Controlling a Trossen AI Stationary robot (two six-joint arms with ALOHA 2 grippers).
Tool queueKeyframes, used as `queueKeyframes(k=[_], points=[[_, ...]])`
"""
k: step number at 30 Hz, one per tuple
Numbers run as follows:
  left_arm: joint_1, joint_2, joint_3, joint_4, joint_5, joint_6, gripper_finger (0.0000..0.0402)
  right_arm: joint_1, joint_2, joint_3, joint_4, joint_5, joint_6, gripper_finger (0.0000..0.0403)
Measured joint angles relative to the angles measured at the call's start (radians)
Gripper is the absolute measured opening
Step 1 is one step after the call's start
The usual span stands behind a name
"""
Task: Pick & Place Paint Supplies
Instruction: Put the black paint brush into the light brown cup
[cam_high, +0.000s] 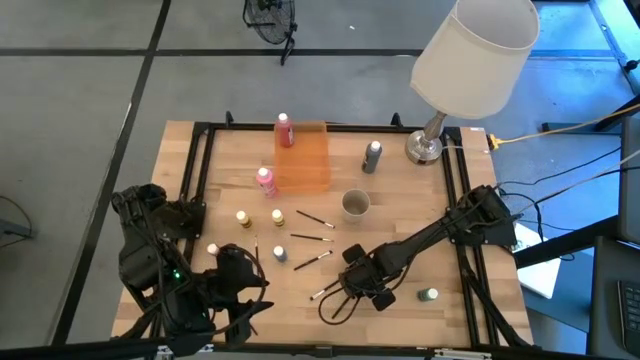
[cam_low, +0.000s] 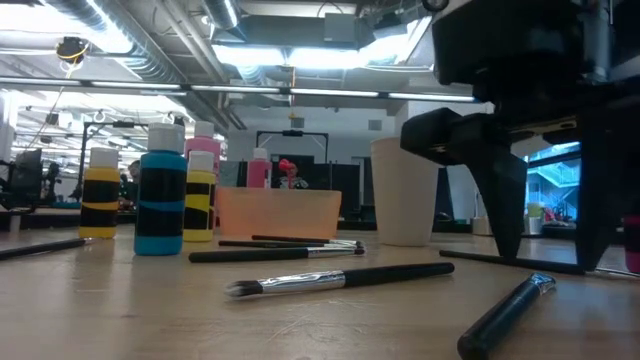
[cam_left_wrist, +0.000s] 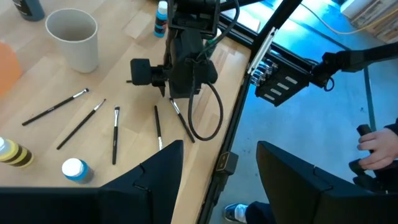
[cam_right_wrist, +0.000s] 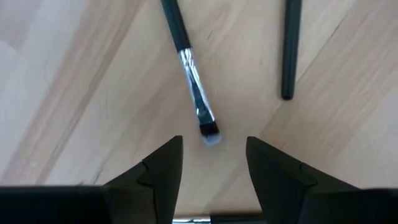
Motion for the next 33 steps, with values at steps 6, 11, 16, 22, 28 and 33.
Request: queueKeyframes(k=[6,11,16,22,28,33], points=[[0.000,0.000,0.000,0.000,-0.001,0.000,0.0200,0.001,0.000,0.000,0.002,-0.018,0.011,0.0179],[0.000,0.000,0.000,0.000,-0.004,0.000,0.0200,0.000,0.003,0.038,-0.029,-0.018,0.011,0.0179],[0.000,0.000,0.000,0.001,-0.005,-0.005,0.0200,-0.009,0.056,0.129,-0.088,-0.014,0.005,0.0179],[-0.002,0.000,0.000,0.008,-0.005,-0.011,0.0200,-0.008,0.125,0.202,-0.221,0.008,-0.023,0.0179],[-0.002,0.000,0.000,0.008,-0.005,-0.009,0.0200,0.005,0.130,0.205,-0.205,0.009,-0.037,0.0179],[-0.003,0.000,0.000,0.008,-0.005,-0.008,0.0200,0.016,0.130,0.205,-0.207,-0.001,-0.050,0.0179]])
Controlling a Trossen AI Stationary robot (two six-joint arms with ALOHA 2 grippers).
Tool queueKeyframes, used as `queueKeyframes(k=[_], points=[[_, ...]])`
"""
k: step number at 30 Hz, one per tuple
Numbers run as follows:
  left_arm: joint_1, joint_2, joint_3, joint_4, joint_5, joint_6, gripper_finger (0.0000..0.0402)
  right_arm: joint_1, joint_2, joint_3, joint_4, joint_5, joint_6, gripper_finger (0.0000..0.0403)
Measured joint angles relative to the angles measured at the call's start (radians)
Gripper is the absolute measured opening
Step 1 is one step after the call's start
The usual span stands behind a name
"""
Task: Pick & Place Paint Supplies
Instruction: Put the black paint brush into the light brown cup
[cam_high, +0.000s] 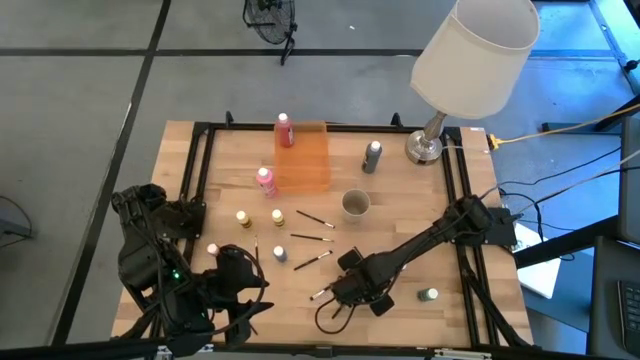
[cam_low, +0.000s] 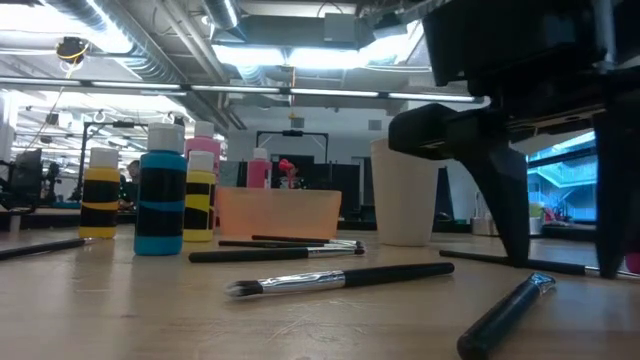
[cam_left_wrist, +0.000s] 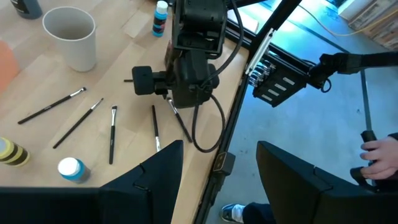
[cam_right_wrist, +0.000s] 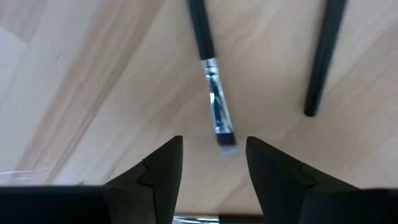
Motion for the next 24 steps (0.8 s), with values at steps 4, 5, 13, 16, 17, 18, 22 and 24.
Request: queueKeyframes(k=[4,5,13,16,17,18,22,24], points=[[0.000,0.000,0.000,0.000,0.000,0.008,0.0200,-0.002,0.000,0.000,0.010,-0.005,-0.004,0.0179],[0.000,0.000,0.000,0.000,0.000,0.008,0.0200,-0.005,0.000,0.000,0.014,-0.013,-0.008,0.0179],[0.000,0.000,0.000,0.000,0.000,0.007,0.0200,-0.005,0.005,0.000,0.030,-0.026,-0.036,0.0179],[0.000,0.000,0.000,0.000,0.000,0.007,0.0200,-0.005,0.008,0.000,0.025,-0.025,-0.038,0.0179],[0.000,0.000,0.000,0.000,0.000,0.006,0.0200,-0.005,0.008,0.000,0.028,-0.026,-0.044,0.0179],[0.000,0.000,0.000,0.000,0.000,0.006,0.0200,-0.005,0.009,0.000,0.032,-0.025,-0.050,0.0179],[0.000,0.000,0.000,0.000,0.000,0.000,0.0200,-0.005,0.022,0.001,0.034,-0.026,-0.053,0.0179],[0.000,0.000,0.000,0.000,0.000,-0.001,0.0200,-0.005,0.031,0.004,0.029,-0.024,-0.052,0.0179]])
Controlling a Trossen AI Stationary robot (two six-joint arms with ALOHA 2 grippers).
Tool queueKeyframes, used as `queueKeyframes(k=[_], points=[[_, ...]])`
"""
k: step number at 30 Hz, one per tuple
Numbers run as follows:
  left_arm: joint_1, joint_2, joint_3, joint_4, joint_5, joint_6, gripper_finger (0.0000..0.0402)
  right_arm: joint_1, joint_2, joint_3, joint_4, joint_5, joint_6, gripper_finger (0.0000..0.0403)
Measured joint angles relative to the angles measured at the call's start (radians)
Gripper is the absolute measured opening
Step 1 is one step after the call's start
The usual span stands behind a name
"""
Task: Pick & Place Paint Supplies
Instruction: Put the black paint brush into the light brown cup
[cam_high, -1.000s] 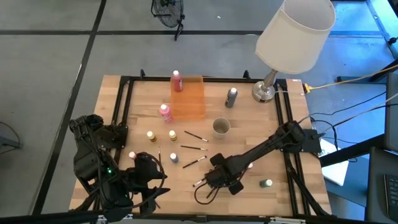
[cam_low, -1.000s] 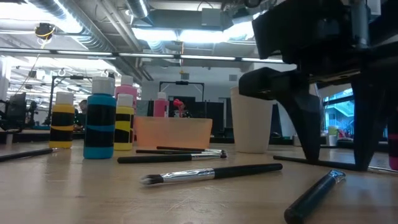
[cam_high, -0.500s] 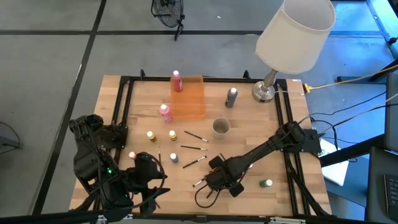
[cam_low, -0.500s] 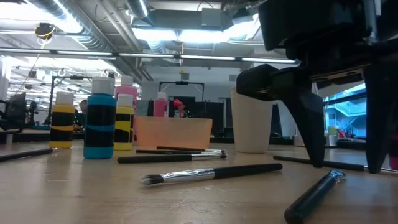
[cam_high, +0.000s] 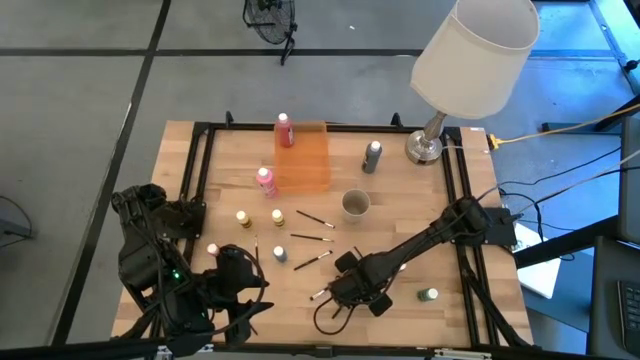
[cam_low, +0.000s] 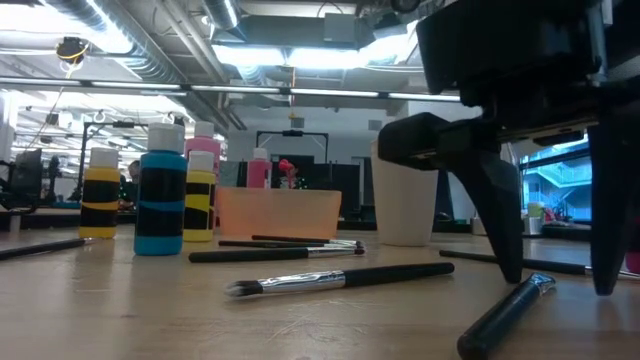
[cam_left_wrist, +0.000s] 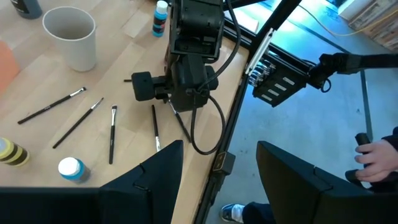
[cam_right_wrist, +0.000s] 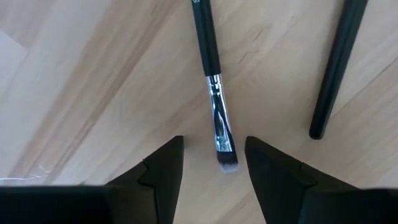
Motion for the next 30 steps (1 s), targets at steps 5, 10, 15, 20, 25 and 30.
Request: queueKeyframes(k=[5,10,15,20,25,30], points=[[0.000,0.001,0.000,0.000,0.000,-0.003,0.0200,0.000,0.011,0.001,-0.005,0.000,0.000,0.0179],[0.000,0.011,0.000,0.000,-0.003,-0.002,0.0200,-0.004,0.012,0.001,-0.008,0.000,0.001,0.0178],[0.000,0.013,0.000,0.000,0.003,-0.008,0.0200,-0.004,0.013,0.001,-0.015,0.002,0.019,0.0161],[0.000,0.014,0.000,0.000,0.005,-0.010,0.0200,-0.005,0.014,0.001,-0.015,0.003,0.023,0.0137],[0.000,0.014,0.000,0.000,0.007,-0.010,0.0200,-0.005,0.014,0.000,-0.017,0.004,0.024,0.0118],[0.000,0.014,0.000,0.000,0.007,-0.008,0.0200,-0.005,0.014,-0.001,-0.021,0.004,0.026,0.0113]])
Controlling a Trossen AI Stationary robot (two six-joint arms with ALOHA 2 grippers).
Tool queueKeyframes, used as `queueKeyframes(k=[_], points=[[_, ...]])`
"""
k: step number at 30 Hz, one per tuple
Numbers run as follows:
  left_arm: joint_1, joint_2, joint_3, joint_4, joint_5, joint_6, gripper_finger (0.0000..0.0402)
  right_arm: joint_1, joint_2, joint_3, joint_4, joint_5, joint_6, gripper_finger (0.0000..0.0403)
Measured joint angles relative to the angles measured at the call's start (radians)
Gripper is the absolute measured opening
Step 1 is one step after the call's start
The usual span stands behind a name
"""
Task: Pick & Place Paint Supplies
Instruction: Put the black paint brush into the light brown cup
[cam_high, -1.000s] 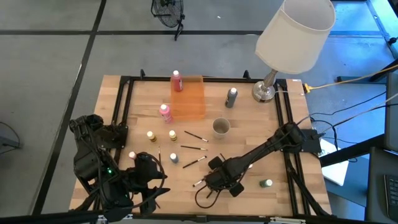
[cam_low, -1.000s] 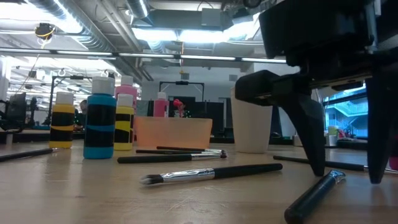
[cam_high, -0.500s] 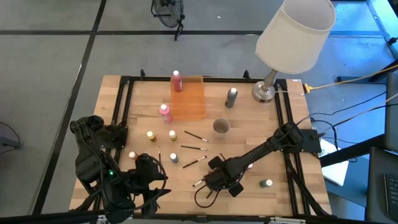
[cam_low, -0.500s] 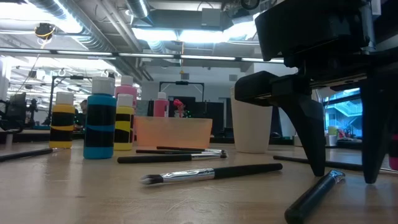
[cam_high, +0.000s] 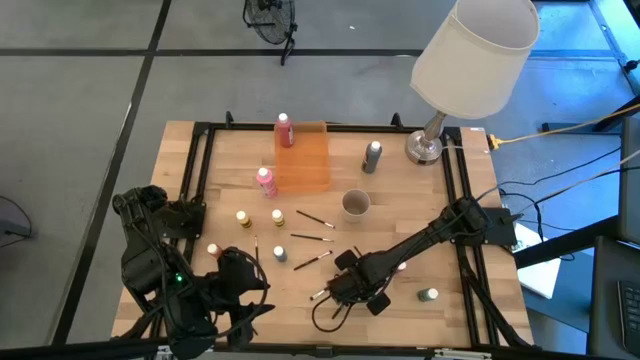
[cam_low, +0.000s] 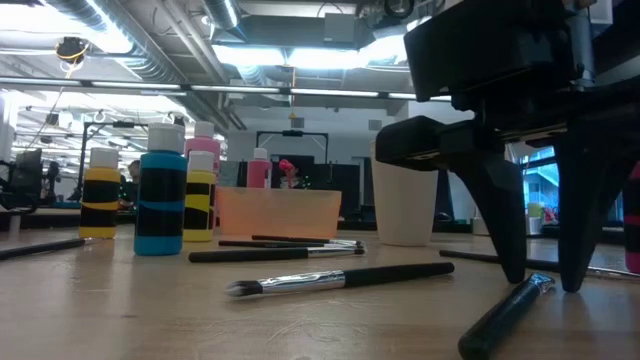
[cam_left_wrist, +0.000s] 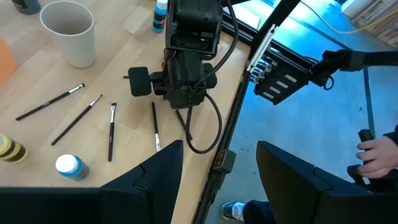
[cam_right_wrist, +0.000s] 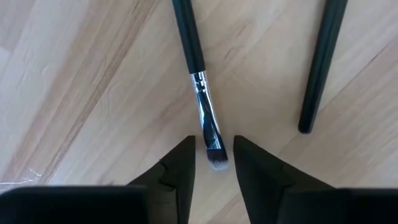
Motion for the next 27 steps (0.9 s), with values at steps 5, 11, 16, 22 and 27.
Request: queueKeyframes(k=[5,11,16,22,27], points=[[0.000,0.000,0.000,0.000,0.000,0.000,0.0200,0.000,0.000,0.000,-0.002,0.000,0.000,0.0113],[0.000,0.000,0.000,0.000,0.000,0.000,0.0200,-0.001,0.000,0.000,-0.004,-0.001,0.000,0.0113],[0.000,0.000,0.000,0.000,0.000,0.000,0.0200,-0.001,0.000,0.000,-0.003,-0.002,0.000,0.0113],[0.000,0.000,0.000,0.000,0.000,0.001,0.0200,-0.001,0.000,-0.001,0.002,-0.002,0.000,0.0100],[0.000,0.000,0.000,0.000,-0.001,0.002,0.0200,-0.001,0.000,-0.002,0.004,-0.001,0.000,0.0067]])
